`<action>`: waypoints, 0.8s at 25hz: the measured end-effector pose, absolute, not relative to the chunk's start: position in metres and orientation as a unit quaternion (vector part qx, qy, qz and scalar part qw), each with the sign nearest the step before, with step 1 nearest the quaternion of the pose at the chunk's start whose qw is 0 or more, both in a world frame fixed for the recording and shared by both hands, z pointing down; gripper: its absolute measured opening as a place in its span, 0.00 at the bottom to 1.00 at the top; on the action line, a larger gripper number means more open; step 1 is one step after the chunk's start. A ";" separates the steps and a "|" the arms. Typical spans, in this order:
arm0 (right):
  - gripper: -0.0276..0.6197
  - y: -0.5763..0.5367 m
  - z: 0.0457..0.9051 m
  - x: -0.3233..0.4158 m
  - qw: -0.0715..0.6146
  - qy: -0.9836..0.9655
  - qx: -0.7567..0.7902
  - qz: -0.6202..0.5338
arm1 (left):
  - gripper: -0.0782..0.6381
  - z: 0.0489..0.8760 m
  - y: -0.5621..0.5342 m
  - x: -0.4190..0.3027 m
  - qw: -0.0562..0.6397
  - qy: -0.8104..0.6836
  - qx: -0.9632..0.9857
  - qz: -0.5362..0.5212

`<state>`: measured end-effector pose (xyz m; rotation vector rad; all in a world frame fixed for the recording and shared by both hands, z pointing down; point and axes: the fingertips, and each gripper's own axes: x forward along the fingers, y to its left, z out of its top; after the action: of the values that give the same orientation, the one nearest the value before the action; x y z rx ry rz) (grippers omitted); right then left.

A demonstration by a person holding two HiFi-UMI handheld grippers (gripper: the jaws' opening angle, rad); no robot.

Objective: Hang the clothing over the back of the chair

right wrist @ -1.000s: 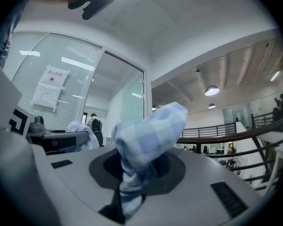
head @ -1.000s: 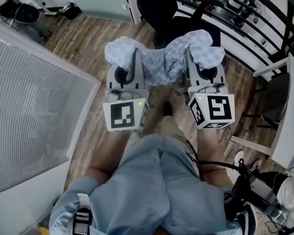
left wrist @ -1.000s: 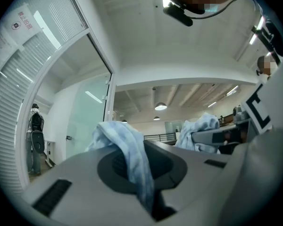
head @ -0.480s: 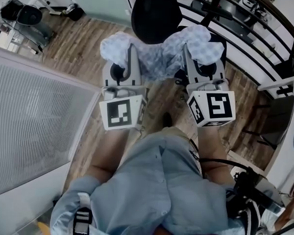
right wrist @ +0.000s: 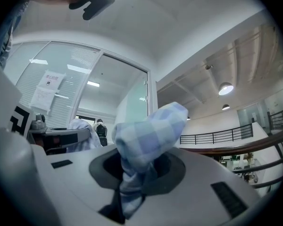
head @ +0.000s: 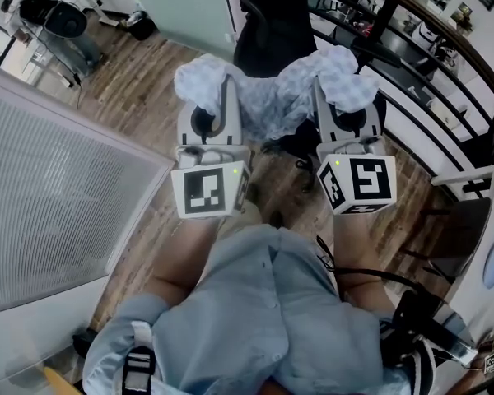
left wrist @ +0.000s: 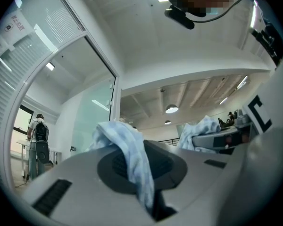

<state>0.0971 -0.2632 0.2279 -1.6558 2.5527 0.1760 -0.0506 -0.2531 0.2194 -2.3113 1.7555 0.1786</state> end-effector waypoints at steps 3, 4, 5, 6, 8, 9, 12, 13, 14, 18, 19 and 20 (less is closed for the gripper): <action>0.16 -0.278 0.229 0.092 0.038 0.838 -0.541 0.055 | 0.16 0.222 -0.267 -0.055 0.109 0.602 -0.789 0.064; 0.16 -0.285 0.230 0.091 0.037 0.838 -0.541 0.055 | 0.16 0.223 -0.274 -0.056 0.107 0.602 -0.789 0.065; 0.16 -0.291 0.230 0.090 0.037 0.838 -0.542 0.055 | 0.16 0.225 -0.281 -0.057 0.105 0.601 -0.790 0.066; 0.16 -0.298 0.231 0.088 0.036 0.837 -0.543 0.055 | 0.16 0.226 -0.288 -0.058 0.102 0.600 -0.791 0.068; 0.16 -0.311 0.234 0.081 0.031 0.839 -0.541 0.053 | 0.16 0.226 -0.301 -0.063 0.090 0.600 -0.792 0.072; 0.16 -0.316 0.236 0.077 0.029 0.840 -0.539 0.052 | 0.16 0.225 -0.306 -0.065 0.085 0.601 -0.792 0.073; 0.16 -0.332 0.235 0.069 0.029 0.843 -0.535 0.052 | 0.16 0.225 -0.322 -0.075 0.090 0.605 -0.788 0.075; 0.16 -0.337 0.234 0.067 0.031 0.843 -0.534 0.054 | 0.16 0.225 -0.327 -0.079 0.094 0.606 -0.786 0.075; 0.16 -0.342 0.231 0.064 0.031 0.844 -0.532 0.056 | 0.16 0.225 -0.332 -0.082 0.097 0.607 -0.786 0.076; 0.16 -0.359 0.216 0.052 0.035 0.852 -0.519 0.066 | 0.16 0.207 -0.350 -0.088 0.100 0.601 -0.789 0.083; 0.16 -0.364 0.209 0.049 0.039 0.853 -0.516 0.069 | 0.16 0.200 -0.356 -0.091 0.105 0.599 -0.789 0.085; 0.16 -0.369 0.202 0.045 0.043 0.855 -0.513 0.071 | 0.16 0.192 -0.363 -0.094 0.109 0.597 -0.790 0.089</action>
<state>0.0451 -0.3694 0.2025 -1.5686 2.6140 0.2177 -0.0939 -0.3629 0.1921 -2.3232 1.7558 0.2611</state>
